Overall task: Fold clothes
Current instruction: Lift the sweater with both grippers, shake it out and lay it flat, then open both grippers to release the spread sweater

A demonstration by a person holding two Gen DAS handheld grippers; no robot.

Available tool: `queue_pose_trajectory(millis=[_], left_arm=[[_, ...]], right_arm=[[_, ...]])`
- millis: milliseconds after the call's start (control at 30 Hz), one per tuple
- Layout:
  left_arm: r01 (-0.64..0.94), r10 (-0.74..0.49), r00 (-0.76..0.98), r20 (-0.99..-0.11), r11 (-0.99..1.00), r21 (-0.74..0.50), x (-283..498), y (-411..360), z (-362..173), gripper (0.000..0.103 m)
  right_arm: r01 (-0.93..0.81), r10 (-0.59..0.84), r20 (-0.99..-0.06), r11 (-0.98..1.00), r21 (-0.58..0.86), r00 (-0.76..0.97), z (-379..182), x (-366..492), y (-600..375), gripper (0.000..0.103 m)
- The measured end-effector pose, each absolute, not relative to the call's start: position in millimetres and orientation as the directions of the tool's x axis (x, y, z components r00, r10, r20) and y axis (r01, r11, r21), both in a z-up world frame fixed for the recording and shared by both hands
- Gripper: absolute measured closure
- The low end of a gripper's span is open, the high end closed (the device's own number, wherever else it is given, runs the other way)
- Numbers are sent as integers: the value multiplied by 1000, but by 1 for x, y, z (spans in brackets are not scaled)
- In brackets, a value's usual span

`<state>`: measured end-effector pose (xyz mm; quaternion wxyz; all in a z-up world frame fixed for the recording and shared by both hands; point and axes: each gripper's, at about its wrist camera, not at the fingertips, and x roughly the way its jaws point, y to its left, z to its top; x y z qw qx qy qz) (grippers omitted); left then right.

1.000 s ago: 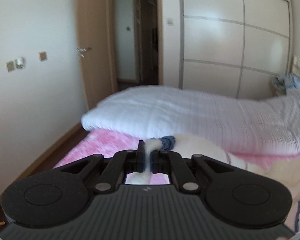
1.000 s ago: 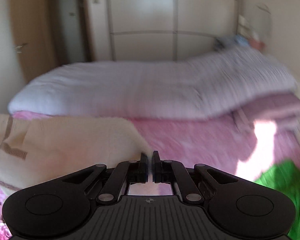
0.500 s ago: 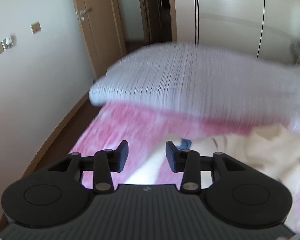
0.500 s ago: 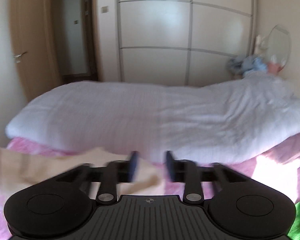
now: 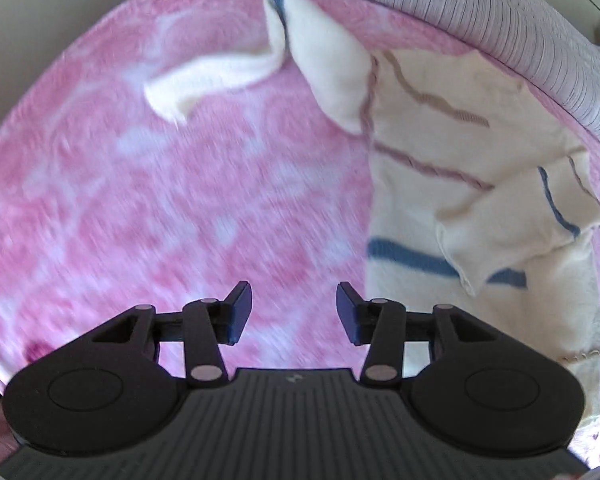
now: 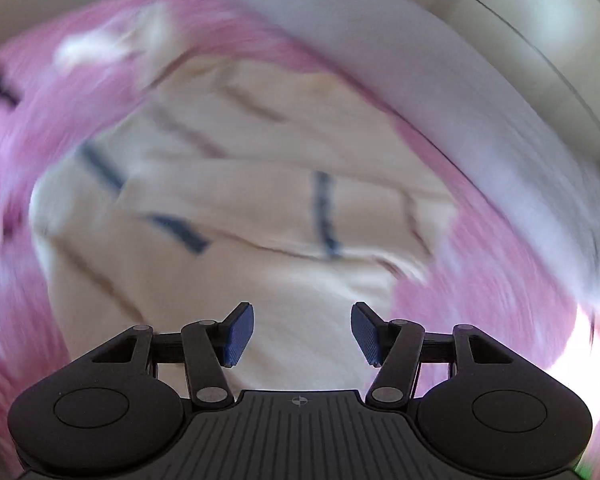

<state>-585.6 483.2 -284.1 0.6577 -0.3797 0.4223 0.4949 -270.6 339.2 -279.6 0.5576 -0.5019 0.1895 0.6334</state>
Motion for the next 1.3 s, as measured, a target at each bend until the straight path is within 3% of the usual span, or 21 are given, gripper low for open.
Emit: queue_pose_trajectory(millis=[333, 400, 433, 467, 500, 700, 767, 833, 900, 1000, 1033, 1100, 1133, 1167, 1300], left_arm=[[-983, 361, 183, -915, 99, -157, -596, 423, -308, 61], [-985, 356, 171, -919, 88, -149, -592, 414, -313, 61], [-986, 354, 166, -920, 84, -145, -590, 410, -316, 61], [-986, 355, 164, -920, 87, -142, -586, 407, -316, 61], [-986, 356, 162, -920, 90, -139, -583, 404, -316, 61], [-983, 389, 173, -905, 130, -132, -562, 398, -303, 63], [-977, 395, 200, -897, 154, -150, -555, 398, -299, 67], [-969, 397, 231, -888, 175, -174, -548, 400, -297, 67], [-963, 396, 252, -883, 194, -188, -542, 402, -297, 66], [-959, 380, 266, -886, 196, -204, -540, 405, -304, 64], [-958, 374, 272, -887, 190, -213, -540, 406, -306, 63], [-958, 368, 281, -887, 159, -238, -546, 407, -313, 60], [-957, 365, 287, -886, 142, -251, -549, 408, -316, 60], [-954, 364, 300, -882, 124, -273, -553, 409, -320, 60], [-932, 361, 352, -864, 49, -359, -568, 413, -337, 53]], right_arm=[[-607, 680, -731, -556, -568, 61, -412, -343, 382, 45], [-626, 662, -749, -577, -525, 19, -419, -338, 391, 48], [-638, 652, -759, -586, -499, -6, -421, -335, 395, 81], [-650, 641, -767, -596, -472, -30, -424, -332, 399, 89], [-706, 637, -769, -572, -417, -63, -417, -322, 403, 90], [-994, 763, -637, -93, 59, -109, -314, -175, 406, 93], [-969, 815, -579, 158, 192, 18, -280, -96, 382, 94], [-832, 782, -570, 476, 285, 252, -259, -14, 344, 93], [-595, 649, -639, 724, 349, 414, -249, 54, 297, 92], [-316, 484, -764, 871, 375, 427, -263, 122, 235, 89], [-301, 515, -768, 855, 423, 381, -271, 128, 217, 87], [-318, 574, -773, 811, 492, 269, -289, 125, 190, 70], [-350, 591, -780, 788, 506, 203, -298, 117, 182, 49], [-388, 596, -793, 766, 513, 128, -309, 100, 177, 36], [-439, 566, -805, 686, 580, -180, -359, 24, 172, 36]])
